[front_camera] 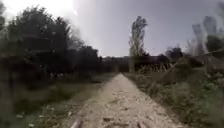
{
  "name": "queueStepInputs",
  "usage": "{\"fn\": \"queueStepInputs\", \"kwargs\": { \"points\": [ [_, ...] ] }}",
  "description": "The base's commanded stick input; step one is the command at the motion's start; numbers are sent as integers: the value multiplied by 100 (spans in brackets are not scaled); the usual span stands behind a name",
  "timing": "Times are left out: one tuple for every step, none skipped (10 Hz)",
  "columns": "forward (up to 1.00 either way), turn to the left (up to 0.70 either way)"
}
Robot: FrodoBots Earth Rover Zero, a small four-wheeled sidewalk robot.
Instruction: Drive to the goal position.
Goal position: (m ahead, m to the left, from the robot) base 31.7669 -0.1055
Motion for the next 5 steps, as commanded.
{"fn": "queueStepInputs", "kwargs": {
  "points": [
    [100, 0],
    [100, 0],
    [100, 0],
    [100, 0],
    [100, 0]
  ]
}}
